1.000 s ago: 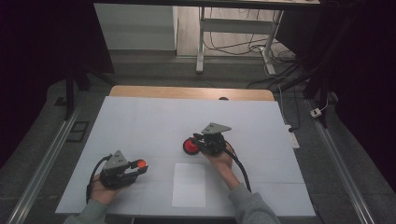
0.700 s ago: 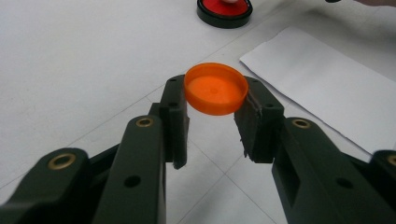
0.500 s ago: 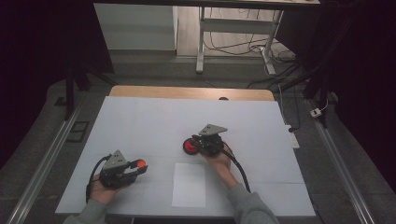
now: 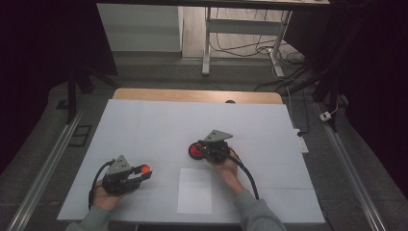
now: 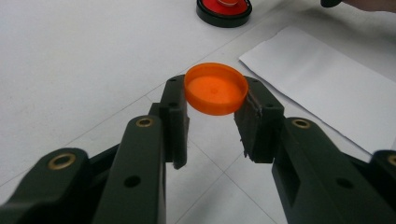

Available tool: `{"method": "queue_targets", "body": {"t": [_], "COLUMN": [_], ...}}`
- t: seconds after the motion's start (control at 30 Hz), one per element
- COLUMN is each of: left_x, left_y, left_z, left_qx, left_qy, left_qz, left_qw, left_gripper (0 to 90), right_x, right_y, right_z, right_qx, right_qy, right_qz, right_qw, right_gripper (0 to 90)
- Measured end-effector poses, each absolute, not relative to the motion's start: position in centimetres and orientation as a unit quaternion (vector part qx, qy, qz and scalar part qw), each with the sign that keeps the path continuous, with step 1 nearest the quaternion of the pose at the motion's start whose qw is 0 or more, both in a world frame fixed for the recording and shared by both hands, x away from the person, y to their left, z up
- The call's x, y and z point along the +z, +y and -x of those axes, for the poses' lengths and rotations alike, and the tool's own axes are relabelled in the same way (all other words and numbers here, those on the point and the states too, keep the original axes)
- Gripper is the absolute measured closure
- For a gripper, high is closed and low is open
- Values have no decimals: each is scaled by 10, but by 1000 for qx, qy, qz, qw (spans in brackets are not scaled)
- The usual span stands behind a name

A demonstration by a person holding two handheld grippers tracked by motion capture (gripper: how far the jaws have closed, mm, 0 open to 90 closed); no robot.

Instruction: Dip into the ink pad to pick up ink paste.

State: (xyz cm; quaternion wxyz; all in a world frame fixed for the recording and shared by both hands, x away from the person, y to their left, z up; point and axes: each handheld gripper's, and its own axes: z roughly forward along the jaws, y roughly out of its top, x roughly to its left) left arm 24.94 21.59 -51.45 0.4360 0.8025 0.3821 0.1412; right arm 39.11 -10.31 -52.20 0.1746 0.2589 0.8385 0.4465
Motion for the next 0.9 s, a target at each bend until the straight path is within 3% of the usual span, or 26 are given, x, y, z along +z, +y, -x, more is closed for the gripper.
{"method": "queue_targets", "body": {"t": [0.9], "left_x": [-514], "left_y": [217], "left_z": [-249], "left_qx": [144], "left_qy": [384], "left_qz": [-800], "left_qw": [437], "left_gripper": [651], "right_x": [-522], "right_y": [-106], "right_z": [-394], "right_qx": [451], "right_qy": [836], "right_qz": [-268], "right_qw": [161], "right_gripper": [724]}}
